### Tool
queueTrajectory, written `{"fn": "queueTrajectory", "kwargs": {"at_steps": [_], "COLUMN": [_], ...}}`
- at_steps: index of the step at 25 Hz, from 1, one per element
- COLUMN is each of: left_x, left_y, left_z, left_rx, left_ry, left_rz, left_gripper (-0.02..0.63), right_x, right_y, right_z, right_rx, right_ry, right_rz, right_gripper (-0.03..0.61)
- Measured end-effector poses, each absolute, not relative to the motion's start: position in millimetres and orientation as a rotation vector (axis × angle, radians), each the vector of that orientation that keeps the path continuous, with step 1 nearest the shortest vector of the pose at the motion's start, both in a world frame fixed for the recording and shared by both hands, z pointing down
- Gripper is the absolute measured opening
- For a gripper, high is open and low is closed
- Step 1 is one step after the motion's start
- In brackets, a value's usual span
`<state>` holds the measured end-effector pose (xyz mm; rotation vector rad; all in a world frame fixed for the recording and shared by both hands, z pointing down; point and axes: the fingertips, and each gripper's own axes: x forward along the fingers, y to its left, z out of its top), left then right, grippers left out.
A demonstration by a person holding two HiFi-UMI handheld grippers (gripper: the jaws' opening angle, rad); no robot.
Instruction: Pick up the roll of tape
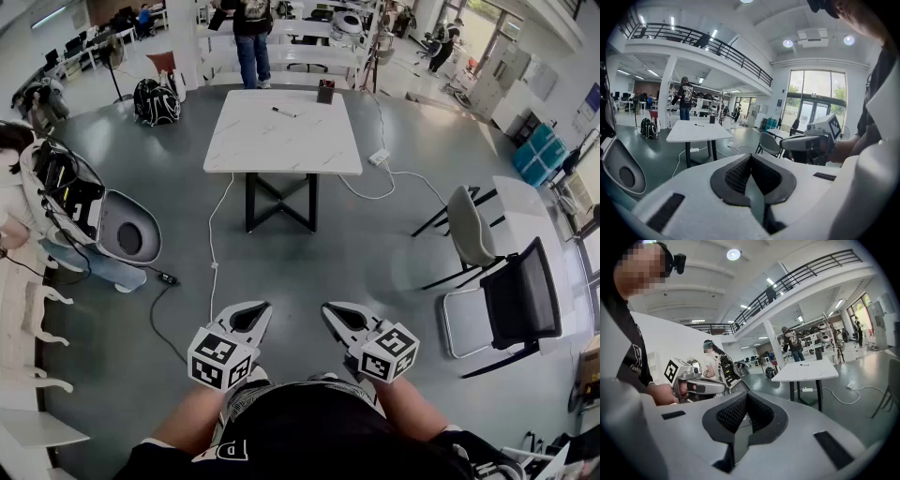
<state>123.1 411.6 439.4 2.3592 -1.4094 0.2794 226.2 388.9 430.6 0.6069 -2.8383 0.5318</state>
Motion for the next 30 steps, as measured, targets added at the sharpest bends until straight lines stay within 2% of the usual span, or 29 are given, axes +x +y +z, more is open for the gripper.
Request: {"fn": "queueTrajectory", "kwargs": {"at_steps": [15, 30], "left_x": [119.0, 42.7], "left_y": [386.4, 415.4], "left_z": [455.3, 448.5], "left_rx": [2.347, 2.403], "left_ry": [-1.391, -1.350], "left_rz": [0.224, 0.282], "left_gripper": [0.017, 0.017], "right_x": [220.6, 151.6], "right_y": [378.9, 398.5], "right_z": [445.1, 436.6], "right_rx": [0.578, 0.697], "right_ry": [-2.849, -2.834], "right_rz": [0.521, 0.548], "right_gripper": [0.003, 0.003]}}
